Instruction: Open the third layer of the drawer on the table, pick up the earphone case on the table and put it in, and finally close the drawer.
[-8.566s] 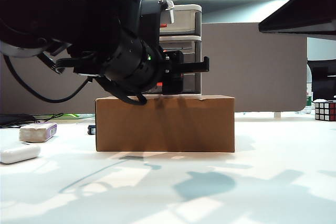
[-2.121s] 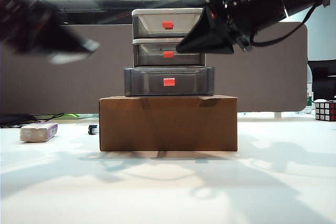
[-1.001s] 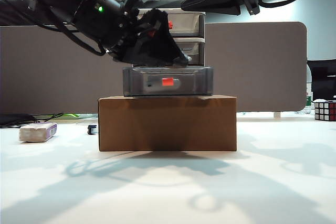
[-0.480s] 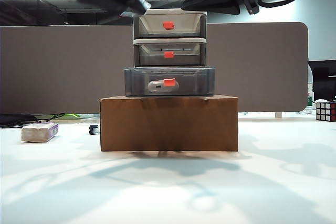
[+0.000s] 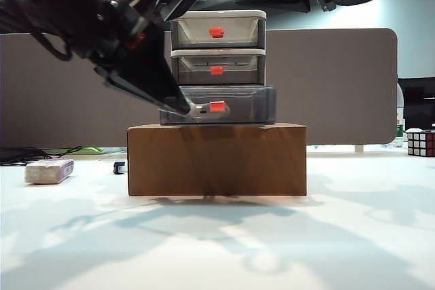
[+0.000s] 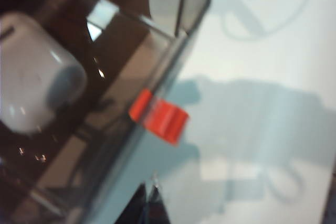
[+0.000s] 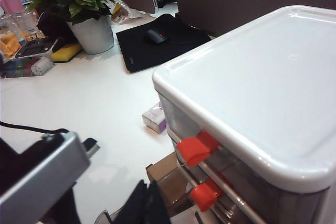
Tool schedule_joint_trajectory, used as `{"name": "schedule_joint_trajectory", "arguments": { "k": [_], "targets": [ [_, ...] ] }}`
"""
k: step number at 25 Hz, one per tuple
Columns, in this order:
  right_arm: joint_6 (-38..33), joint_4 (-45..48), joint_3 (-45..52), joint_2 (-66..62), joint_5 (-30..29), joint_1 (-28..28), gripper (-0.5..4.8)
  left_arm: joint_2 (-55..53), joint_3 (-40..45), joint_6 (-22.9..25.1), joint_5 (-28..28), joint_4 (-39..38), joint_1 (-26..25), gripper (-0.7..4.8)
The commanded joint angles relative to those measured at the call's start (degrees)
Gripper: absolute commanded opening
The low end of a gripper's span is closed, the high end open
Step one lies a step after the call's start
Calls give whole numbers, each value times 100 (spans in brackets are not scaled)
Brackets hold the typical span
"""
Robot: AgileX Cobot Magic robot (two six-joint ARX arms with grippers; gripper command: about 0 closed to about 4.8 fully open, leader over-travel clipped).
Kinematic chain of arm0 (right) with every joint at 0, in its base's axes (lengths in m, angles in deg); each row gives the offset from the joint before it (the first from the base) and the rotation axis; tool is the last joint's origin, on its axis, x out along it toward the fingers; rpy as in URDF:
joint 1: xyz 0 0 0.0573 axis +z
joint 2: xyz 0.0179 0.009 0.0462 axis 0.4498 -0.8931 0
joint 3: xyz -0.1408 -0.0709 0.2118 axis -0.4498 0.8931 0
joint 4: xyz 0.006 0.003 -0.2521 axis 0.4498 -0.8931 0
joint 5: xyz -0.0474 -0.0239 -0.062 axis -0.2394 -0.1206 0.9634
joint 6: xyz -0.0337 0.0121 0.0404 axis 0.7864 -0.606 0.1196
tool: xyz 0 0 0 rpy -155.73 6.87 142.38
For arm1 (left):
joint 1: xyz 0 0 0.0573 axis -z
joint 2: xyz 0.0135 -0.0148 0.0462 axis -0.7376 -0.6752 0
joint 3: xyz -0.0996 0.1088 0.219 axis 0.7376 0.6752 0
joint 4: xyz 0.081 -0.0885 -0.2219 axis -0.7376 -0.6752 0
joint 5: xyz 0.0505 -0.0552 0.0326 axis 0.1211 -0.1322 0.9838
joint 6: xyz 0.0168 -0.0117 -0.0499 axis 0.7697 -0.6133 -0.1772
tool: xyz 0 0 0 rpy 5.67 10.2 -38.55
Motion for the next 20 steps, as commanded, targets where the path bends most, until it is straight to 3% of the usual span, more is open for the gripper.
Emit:
{"name": "schedule_joint_trajectory", "arguments": {
  "k": [1, 8, 20],
  "targets": [
    [15, -7, -35, 22, 9, 2, -5, -203, -2, -98, 28, 387, -2, -6],
    [129, -258, -35, 22, 13, 2, -5, -422, 0, -109, 623, 1215, -2, -6],
    [299, -286, -35, 22, 11, 2, -6, -761, -2, -94, 1073, 2487, -13, -6]
  ]
}}
